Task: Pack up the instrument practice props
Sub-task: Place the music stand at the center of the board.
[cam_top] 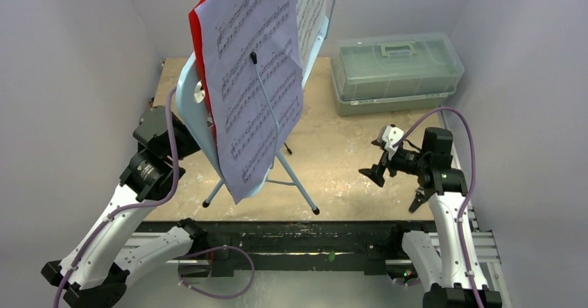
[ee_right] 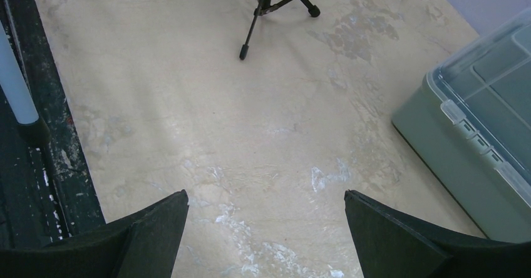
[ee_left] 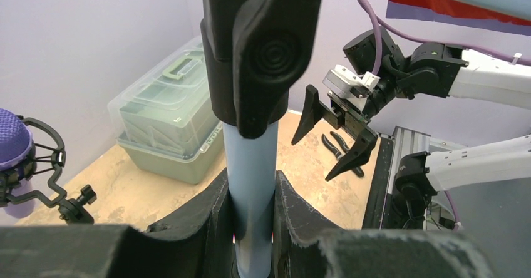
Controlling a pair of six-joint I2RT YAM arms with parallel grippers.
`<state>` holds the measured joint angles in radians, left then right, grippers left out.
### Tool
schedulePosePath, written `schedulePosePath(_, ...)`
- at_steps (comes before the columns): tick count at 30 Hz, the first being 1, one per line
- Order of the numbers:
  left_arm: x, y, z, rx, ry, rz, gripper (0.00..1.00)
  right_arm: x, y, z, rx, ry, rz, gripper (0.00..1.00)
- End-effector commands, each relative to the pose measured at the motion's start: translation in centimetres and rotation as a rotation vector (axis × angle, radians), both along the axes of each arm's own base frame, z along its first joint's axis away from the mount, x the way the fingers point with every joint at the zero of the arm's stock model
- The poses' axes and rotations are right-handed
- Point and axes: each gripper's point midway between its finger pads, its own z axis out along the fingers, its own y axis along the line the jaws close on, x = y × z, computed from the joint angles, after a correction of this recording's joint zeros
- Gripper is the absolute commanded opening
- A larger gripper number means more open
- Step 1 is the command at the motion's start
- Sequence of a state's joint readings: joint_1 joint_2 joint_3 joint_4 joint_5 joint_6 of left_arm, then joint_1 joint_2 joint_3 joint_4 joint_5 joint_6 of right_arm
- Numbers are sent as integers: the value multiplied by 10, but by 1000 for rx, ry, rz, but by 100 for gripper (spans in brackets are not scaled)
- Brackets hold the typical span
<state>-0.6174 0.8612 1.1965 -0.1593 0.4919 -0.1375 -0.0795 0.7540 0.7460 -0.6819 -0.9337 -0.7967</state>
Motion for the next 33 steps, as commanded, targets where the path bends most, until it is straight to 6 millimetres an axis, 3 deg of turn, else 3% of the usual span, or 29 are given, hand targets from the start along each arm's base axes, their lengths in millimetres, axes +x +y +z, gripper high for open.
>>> schedulePosePath(1,-29,37,101,-253,-323,79,0,3,0,4,5,-18,2,99)
schedulePosePath(9,-5,47,76,-222,-317,216,0,2,1,4,7,-16,6,99)
schedulePosePath(16,1,68,62,-234,-324,333,0,1,1,5,11,-14,9,99)
schedulePosePath(24,16,85,19,-210,-262,461,0,-6,10,0,38,14,79,99)
schedulePosePath(33,24,123,-26,-129,-265,659,0,-10,15,0,51,26,137,99)
